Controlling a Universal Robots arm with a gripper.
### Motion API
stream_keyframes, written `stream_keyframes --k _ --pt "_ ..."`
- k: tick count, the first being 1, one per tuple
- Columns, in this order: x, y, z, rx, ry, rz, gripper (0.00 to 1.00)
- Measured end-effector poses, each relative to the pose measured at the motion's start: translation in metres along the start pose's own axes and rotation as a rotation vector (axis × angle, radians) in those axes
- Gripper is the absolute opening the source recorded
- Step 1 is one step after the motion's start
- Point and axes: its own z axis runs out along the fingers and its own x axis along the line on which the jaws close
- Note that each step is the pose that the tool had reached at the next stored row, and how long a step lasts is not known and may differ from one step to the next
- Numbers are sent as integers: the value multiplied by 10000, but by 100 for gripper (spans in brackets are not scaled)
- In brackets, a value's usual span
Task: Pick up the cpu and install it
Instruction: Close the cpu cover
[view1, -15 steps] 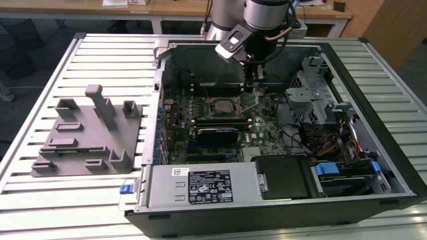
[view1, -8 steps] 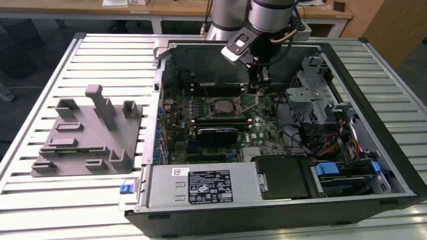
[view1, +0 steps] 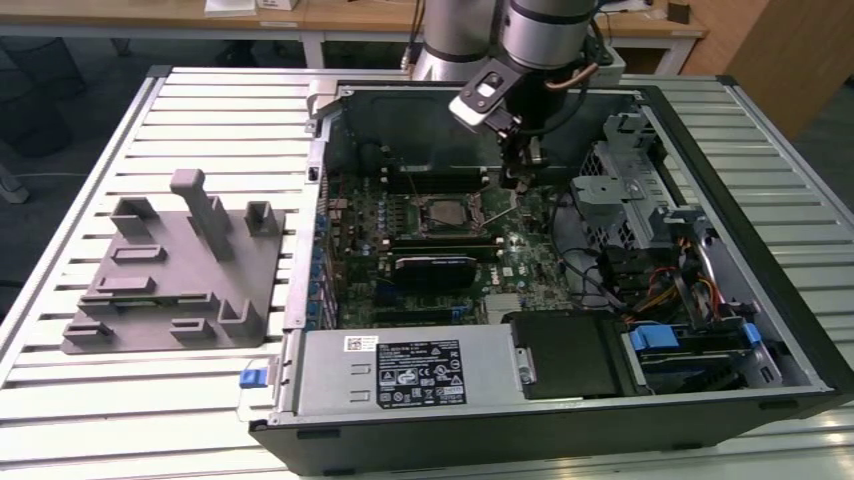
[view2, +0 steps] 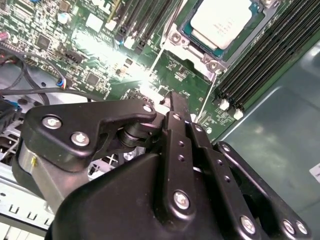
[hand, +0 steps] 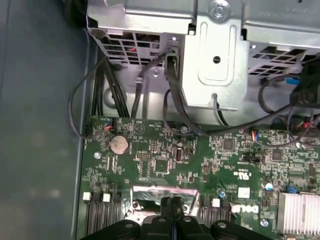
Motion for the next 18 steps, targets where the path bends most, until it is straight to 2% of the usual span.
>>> stream_keyframes --k 5,18 --pt "39 59 28 0 2 1 11" --pt "59 234 55 4 -1 -4 11"
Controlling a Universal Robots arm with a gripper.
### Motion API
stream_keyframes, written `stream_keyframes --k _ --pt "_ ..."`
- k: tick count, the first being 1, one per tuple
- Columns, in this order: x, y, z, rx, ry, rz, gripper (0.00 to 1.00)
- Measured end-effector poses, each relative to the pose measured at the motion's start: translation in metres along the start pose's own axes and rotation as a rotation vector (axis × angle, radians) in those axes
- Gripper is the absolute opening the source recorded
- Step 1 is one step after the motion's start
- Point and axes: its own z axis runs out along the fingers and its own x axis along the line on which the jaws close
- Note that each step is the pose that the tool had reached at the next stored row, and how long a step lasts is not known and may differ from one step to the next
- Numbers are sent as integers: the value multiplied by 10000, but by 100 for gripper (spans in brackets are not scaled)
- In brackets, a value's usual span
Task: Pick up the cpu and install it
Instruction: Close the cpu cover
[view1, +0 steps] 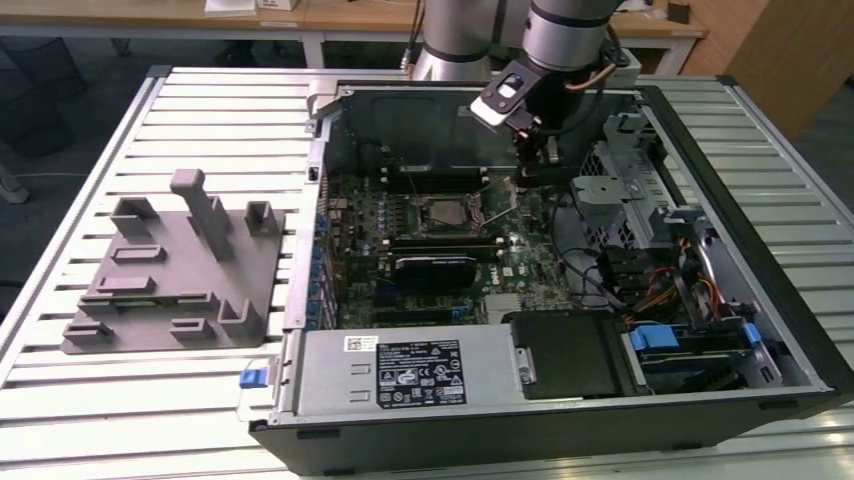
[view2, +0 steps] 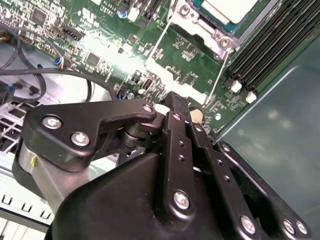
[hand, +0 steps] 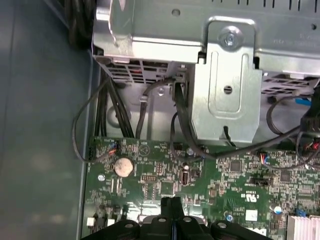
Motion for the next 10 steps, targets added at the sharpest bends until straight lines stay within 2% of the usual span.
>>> stream_keyframes --k 7,9,10 --pt "8 62 47 6 0 -4 11" --pt "9 65 80 13 0 -4 11" --pt "11 59 124 18 1 -4 11"
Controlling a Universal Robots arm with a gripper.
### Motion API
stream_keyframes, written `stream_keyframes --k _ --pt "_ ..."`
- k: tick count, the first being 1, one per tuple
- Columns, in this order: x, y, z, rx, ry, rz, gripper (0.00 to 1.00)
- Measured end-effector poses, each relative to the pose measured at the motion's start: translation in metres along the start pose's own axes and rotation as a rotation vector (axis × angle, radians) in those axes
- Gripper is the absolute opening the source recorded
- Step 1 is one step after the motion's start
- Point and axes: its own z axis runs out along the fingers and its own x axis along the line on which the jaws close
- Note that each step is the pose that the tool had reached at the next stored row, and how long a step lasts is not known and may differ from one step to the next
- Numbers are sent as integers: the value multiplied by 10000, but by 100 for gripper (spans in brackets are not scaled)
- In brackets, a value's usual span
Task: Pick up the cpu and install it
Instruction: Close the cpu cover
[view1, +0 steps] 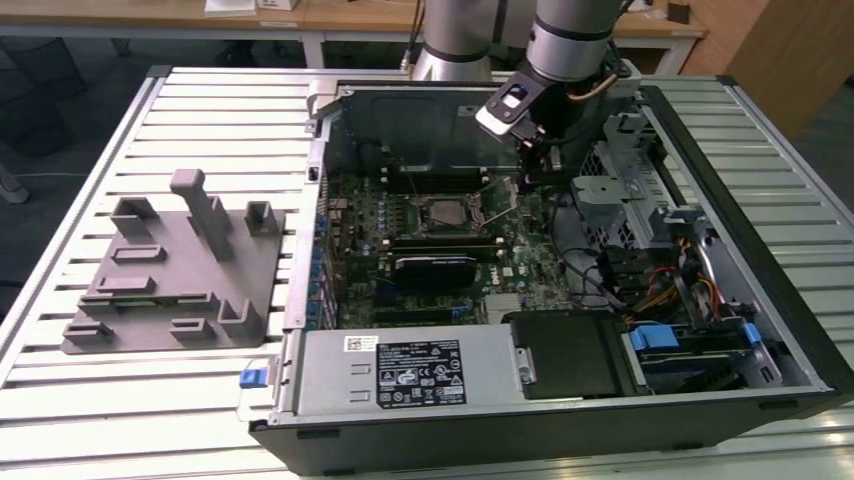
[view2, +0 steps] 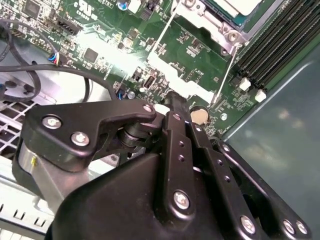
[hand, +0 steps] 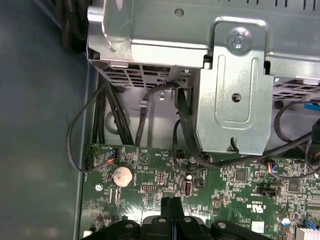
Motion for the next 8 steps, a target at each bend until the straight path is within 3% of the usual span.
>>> stream_keyframes --k 8 --pt "6 -101 2 -1 -5 -2 11"
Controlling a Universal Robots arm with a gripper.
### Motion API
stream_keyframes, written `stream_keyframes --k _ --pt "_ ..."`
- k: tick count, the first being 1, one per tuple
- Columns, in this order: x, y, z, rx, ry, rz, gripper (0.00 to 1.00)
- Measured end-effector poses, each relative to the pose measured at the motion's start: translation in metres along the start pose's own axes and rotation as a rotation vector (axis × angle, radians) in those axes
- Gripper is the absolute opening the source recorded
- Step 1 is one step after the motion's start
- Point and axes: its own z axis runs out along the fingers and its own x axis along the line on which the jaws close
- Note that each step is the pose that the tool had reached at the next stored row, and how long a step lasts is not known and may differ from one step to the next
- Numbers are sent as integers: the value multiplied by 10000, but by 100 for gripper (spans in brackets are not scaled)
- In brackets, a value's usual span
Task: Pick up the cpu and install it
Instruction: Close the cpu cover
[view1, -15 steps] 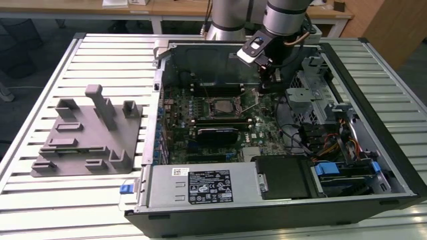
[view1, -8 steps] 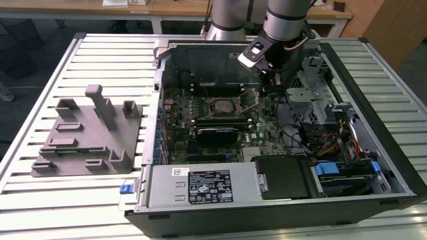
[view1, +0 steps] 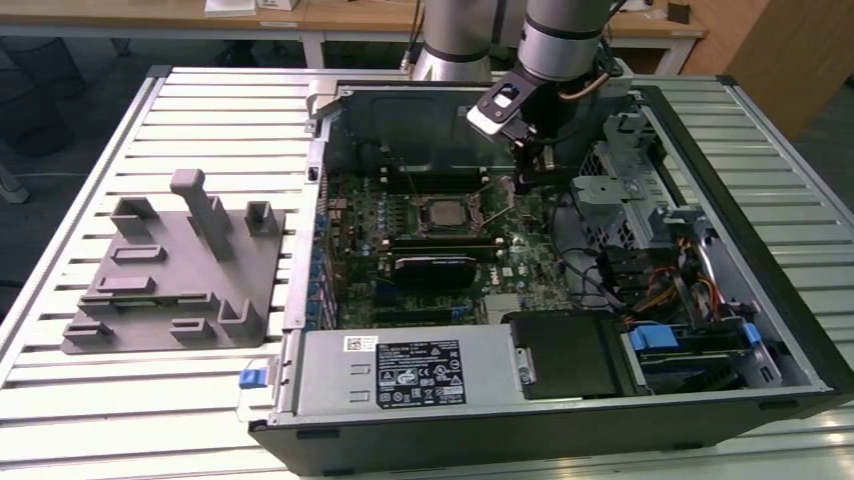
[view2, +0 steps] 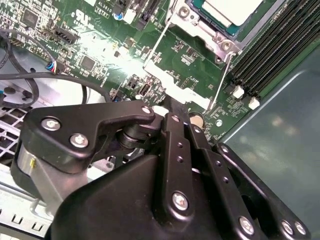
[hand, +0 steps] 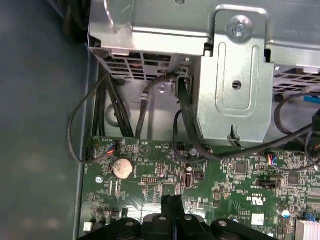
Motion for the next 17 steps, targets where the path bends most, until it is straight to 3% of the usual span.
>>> stream_keyframes --k 4,17 --pt "2 -41 3 1 6 2 11" --pt "1 -62 -30 1 7 3 11"
